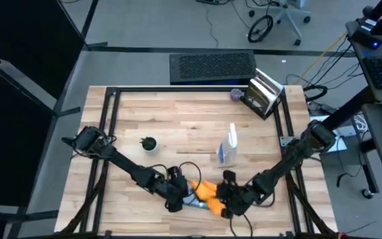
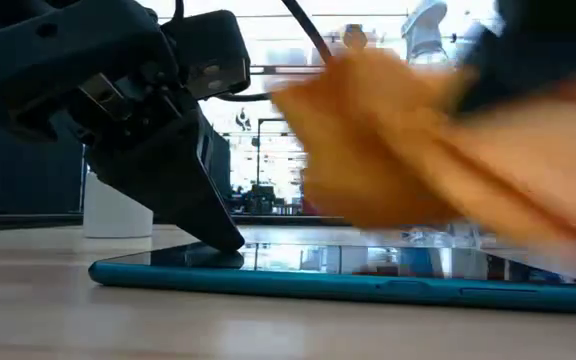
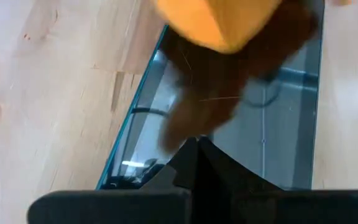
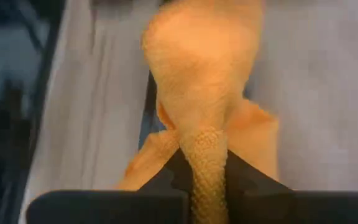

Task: Apply microfiber cloth
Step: Wipe the tablet with the microfiber cloth

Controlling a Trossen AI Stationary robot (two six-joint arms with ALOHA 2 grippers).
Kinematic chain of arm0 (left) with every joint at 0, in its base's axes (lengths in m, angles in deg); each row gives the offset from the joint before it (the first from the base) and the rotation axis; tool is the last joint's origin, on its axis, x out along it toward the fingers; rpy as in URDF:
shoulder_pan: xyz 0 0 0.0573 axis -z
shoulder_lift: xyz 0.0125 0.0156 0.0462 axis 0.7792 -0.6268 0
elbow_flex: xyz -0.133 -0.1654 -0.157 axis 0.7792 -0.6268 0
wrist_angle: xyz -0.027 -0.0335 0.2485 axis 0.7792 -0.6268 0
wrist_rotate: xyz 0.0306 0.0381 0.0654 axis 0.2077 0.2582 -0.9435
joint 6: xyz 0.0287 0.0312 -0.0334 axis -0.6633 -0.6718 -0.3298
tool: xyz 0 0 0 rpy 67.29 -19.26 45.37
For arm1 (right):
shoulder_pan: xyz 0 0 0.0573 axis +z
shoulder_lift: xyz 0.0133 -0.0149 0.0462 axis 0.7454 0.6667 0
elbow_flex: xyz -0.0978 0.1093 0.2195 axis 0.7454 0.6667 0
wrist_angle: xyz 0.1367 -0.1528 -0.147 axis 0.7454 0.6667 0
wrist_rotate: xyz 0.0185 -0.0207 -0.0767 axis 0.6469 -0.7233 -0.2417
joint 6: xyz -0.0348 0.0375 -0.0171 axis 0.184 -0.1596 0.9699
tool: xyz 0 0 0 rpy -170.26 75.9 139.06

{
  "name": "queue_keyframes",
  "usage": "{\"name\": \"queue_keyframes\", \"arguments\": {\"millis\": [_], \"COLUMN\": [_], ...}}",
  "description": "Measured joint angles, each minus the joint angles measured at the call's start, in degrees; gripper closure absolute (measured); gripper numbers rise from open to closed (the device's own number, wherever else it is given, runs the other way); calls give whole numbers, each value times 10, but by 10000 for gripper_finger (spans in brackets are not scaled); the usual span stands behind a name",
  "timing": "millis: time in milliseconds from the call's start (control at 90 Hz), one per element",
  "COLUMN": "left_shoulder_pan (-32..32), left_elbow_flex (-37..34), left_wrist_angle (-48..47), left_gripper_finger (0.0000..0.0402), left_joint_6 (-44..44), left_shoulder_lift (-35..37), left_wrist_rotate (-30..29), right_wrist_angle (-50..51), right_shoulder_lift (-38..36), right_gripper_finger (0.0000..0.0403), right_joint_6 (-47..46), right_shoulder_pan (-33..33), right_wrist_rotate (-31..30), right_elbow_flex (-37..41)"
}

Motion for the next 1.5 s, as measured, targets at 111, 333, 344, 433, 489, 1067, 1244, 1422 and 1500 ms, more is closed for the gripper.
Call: {"name": "queue_keyframes", "arguments": {"millis": [111, 333, 344, 433, 489, 1067, 1244, 1422, 1500], "left_shoulder_pan": [-1, -1, -1, -1, -1, -1, -1, -1, -1], "left_elbow_flex": [7, 11, 11, 11, 12, 12, 12, 12, 12], "left_wrist_angle": [-5, -2, -2, -3, -5, -12, -11, -10, -10], "left_gripper_finger": [402, 402, 402, 402, 402, 402, 402, 402, 402], "left_joint_6": [-4, -15, -15, -16, -16, -16, -16, -18, -17], "left_shoulder_lift": [0, -1, -1, -1, -1, 0, 0, 0, 0], "left_wrist_rotate": [4, 8, 8, 8, 8, 11, 12, 12, 12], "right_wrist_angle": [-48, -55, -56, -54, -36, 270, 286, 288, 303], "right_shoulder_lift": [22, 91, 94, 112, 116, 15, 14, 14, 12], "right_gripper_finger": [389, 389, 389, 389, 389, 388, 382, 361, 338], "right_joint_6": [23, 7, 6, -15, -29, -151, -182, -200, -207], "right_shoulder_pan": [-37, -69, -69, -63, -57, 44, 57, 51, 48], "right_wrist_rotate": [23, 68, 70, 78, 80, 113, 133, 137, 136], "right_elbow_flex": [1, 0, 0, -2, -4, 2, 1, 0, 0]}}
